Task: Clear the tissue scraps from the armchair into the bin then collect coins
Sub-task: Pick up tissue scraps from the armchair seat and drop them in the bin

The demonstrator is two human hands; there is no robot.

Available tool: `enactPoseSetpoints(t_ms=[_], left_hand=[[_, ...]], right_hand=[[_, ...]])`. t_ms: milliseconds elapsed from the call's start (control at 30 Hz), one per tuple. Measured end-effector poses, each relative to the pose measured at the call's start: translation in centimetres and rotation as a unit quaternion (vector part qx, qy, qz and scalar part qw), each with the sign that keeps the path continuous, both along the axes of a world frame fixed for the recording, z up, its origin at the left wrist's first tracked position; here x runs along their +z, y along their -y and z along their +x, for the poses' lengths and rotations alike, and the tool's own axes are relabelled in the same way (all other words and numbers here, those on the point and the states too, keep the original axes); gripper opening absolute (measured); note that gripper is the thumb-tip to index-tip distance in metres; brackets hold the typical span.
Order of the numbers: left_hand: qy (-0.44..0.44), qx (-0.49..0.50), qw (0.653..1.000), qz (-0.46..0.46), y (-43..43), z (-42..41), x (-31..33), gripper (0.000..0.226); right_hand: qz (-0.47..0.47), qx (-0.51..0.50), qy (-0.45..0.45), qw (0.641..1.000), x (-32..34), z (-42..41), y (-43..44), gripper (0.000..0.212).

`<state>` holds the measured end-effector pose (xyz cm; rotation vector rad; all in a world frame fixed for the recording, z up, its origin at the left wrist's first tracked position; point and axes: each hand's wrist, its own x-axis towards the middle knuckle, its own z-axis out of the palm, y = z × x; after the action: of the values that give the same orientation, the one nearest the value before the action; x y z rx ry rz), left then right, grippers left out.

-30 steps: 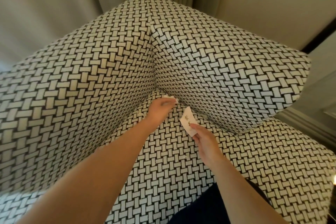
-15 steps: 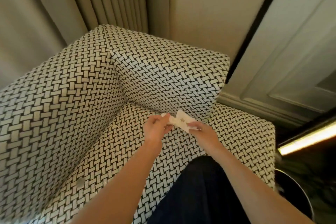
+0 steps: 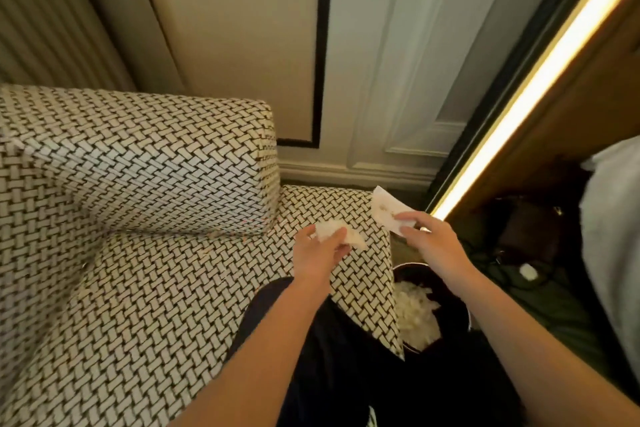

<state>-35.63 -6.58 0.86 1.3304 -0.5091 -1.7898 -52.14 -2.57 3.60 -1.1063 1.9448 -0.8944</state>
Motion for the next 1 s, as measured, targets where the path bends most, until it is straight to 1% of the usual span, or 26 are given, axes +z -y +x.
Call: enactPoseSetpoints(t_ms=[133,233,267,333,400,433,500,600,667,733,833,900,1000], left_hand=[[0.006,-0.07,0.997,0.045,-1.1,-4.1,-1.5,0.04],[-0.005,-0.098,0.991,0.089,-1.6,-6.7,-2.4,0.045],[-0.01,-0.11,0.989,0.099,-1.7,-7.5,-2.6,0.043],[-0.014,-0.134,0.984,0.114,-2.1,-8.9,-2.6,0.035],[0.002,-0.173,0.979,0.106,-2.5,-10.1,-2.8,0.031],[0.007,-0.194,0.976,0.096,-2.7,-10.6,-2.8,0.037],[-0.007,-0.221,0.97,0.104,-3.1,-11.4,-2.5,0.045],[-0.014,-0.243,0.963,0.116,-3.3,-11.9,-2.2,0.056],[-0.011,-0.248,0.962,0.117,-3.5,-12.1,-2.0,0.058],[-0.008,-0.246,0.962,0.12,-3.6,-12.1,-1.8,0.057],[0.003,-0.252,0.961,0.111,-3.6,-11.8,-1.9,0.054],[0.007,-0.248,0.963,0.105,-3.6,-11.5,-1.7,0.052],[0.013,-0.252,0.964,0.088,-3.6,-10.6,-1.4,0.051]], right_hand=[[0.001,-0.044,-0.008,0.999,-0.6,-4.0,-2.3,0.025],[0.01,-0.073,-0.008,0.997,-1.9,-6.5,-3.9,0.023],[0.015,-0.084,-0.005,0.996,-2.2,-7.2,-4.3,0.023],[0.029,-0.102,0.001,0.994,-2.9,-8.5,-5.2,0.022],[0.046,-0.109,0.005,0.993,-3.7,-9.5,-5.7,0.021],[0.055,-0.112,0.004,0.992,-4.0,-9.9,-6.0,0.021],[0.071,-0.119,-0.001,0.99,-4.6,-10.5,-6.4,0.022],[0.093,-0.119,-0.003,0.989,-5.2,-11.1,-6.8,0.025],[0.108,-0.111,0.002,0.988,-5.6,-11.3,-7.0,0.026],[0.13,-0.093,0.009,0.987,-5.8,-11.4,-7.2,0.027],[0.168,-0.063,0.044,0.983,-6.0,-11.5,-7.6,0.03],[0.194,-0.033,0.06,0.979,-5.7,-11.5,-8.0,0.036],[0.206,-0.019,0.066,0.976,-5.1,-11.3,-8.2,0.039]])
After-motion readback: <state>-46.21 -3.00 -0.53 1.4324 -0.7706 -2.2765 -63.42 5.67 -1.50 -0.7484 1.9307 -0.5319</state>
